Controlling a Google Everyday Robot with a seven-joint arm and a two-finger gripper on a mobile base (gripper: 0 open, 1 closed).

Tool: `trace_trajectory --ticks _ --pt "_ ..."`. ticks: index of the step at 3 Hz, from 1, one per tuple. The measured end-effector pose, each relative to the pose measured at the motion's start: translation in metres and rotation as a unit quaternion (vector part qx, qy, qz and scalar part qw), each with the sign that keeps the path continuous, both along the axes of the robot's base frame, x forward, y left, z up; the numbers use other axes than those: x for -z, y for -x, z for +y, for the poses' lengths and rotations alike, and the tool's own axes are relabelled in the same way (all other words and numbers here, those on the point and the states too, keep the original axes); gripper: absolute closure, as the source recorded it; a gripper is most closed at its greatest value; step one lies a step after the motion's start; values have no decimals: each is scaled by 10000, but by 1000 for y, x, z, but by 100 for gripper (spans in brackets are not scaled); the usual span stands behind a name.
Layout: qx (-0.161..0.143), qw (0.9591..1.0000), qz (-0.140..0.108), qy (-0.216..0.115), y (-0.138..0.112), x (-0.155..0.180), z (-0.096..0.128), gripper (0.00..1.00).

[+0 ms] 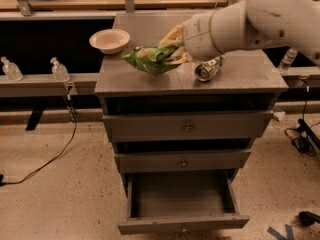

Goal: Place green rice chip bag into bottom drawer

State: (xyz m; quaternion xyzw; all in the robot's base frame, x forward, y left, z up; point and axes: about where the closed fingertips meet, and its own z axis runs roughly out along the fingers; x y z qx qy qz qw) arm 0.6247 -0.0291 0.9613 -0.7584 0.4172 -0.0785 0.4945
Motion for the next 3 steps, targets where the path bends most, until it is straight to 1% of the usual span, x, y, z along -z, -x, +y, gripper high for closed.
trace_trajectory --ticks 1,2,3 --pt "-376 9969 -142 -683 10 -21 -41 100" --pt "-983 9849 195 -1412 18 -4 -77 100" --pt "-1663 9726 372 -1581 25 12 -90 100"
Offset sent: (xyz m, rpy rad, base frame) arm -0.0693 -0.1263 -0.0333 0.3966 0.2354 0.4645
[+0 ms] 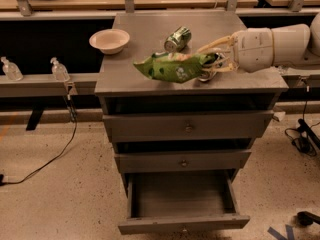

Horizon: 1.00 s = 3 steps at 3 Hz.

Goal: Place green rice chip bag into bottom drawer

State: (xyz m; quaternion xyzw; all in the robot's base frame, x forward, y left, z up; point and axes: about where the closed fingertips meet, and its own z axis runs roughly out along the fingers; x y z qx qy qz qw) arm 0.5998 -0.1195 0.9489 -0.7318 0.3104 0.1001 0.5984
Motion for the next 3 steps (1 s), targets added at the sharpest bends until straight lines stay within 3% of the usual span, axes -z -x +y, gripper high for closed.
trace_trajectory --ticks 1,3 --pt "-439 9989 127 106 20 7 0 100" --pt "-547 9984 139 -5 21 6 6 100"
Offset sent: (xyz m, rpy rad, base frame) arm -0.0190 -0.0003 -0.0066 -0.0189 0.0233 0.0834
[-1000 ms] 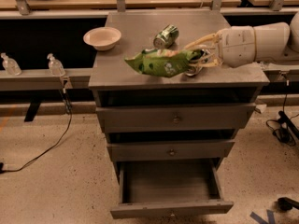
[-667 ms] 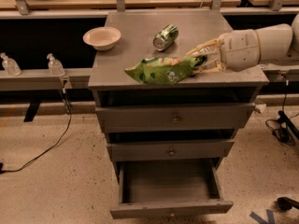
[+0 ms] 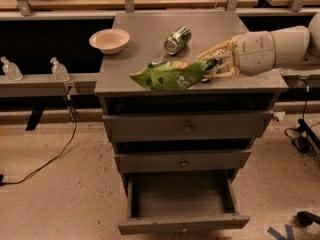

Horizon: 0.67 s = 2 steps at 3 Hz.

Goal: Place green rice chip bag into bottom drawer

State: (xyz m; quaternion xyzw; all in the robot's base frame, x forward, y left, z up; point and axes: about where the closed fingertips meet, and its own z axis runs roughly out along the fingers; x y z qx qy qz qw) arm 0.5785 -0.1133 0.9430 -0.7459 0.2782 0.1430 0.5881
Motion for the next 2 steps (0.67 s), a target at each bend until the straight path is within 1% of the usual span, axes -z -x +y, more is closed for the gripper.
trace_trajectory --ticks 1,2 --pt "-4 10000 -1 -5 0 0 0 100" --pt "-29 9997 -132 -210 13 -1 8 100"
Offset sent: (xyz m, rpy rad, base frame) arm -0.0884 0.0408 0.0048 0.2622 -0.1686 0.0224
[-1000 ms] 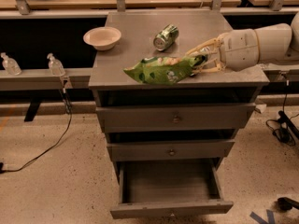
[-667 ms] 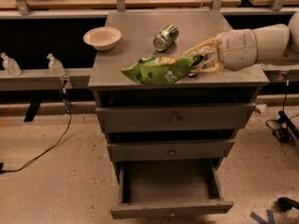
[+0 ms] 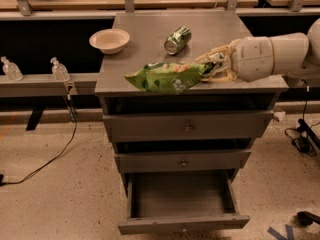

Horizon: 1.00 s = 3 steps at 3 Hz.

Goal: Place green rice chip bag into bottom drawer

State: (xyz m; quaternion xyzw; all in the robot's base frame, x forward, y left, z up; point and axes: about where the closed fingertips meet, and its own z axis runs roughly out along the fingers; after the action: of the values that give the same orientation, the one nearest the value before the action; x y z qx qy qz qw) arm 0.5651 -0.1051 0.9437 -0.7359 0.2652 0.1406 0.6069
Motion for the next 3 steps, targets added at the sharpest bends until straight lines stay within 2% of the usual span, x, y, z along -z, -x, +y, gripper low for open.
trace_trajectory --ticks 1,2,3 --pt "173 9964 -609 -566 36 -12 11 100" --pt "73 9934 -750 -861 86 8 21 100" --pt "203 9963 -298 -776 111 36 14 100"
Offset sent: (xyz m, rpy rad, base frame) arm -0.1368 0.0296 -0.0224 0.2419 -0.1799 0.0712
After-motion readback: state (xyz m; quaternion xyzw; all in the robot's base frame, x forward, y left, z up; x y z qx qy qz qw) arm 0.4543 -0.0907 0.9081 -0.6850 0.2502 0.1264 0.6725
